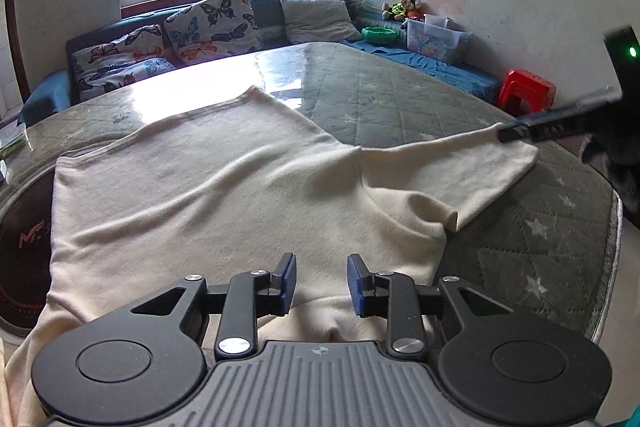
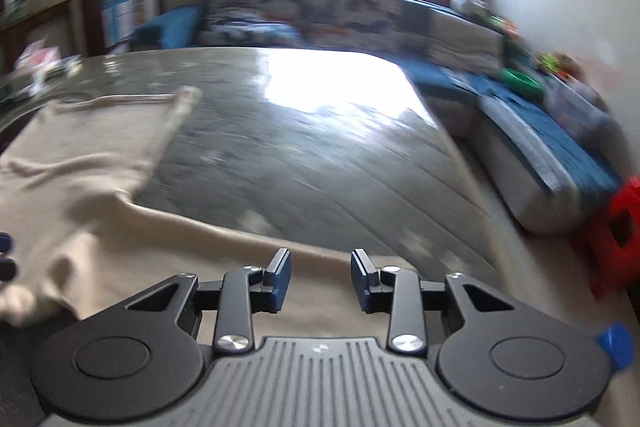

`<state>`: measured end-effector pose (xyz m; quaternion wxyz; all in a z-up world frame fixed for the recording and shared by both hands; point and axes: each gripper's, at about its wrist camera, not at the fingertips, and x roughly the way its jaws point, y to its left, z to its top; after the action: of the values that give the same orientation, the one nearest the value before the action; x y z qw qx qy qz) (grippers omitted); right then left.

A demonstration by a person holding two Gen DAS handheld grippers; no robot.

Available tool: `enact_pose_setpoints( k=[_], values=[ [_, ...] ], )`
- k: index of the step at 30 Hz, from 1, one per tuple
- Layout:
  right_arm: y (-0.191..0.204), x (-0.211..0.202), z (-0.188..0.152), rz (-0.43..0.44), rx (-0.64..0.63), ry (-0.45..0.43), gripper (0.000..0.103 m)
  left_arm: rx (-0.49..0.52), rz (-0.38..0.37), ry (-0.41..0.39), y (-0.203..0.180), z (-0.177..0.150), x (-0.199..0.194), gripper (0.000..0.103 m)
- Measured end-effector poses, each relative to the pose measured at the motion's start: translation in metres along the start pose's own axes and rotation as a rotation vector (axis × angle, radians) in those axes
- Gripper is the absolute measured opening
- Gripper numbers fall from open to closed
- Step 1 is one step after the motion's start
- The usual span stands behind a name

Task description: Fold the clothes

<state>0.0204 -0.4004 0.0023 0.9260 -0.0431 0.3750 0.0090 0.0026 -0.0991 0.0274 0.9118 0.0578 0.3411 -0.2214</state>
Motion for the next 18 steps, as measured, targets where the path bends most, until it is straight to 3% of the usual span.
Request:
enact_pose_setpoints(
  k=[2,6,14,16,18],
  values=[
    [-0.022,-0.006,-0.013,-0.042,0.061,0.001,0.035,-0.003,-0.002,-0.006,-0.004,0.003,0.001,0.03],
    [-0.045,-0.01,-0.031,-0.028,0.166,0.012,0.035,-0.002,-0.005,-0.004,-0.013,0.008,0.007,0.031],
    [-0.052,-0.015,-0.042,-0.017,0.236,-0.001,0.035,-0.002,-0.013,0.001,-0.021,0.006,0.011,0.038],
    [-0.052,-0.016,-0.042,-0.007,0.242,-0.006,0.029,0.006,-0.015,0.004,-0.022,0.005,0.012,0.039],
    [-0.051,-0.017,-0.037,-0.023,0.222,-0.022,0.014,0.014,-0.018,0.007,-0.024,0.004,0.012,0.039]
  ],
)
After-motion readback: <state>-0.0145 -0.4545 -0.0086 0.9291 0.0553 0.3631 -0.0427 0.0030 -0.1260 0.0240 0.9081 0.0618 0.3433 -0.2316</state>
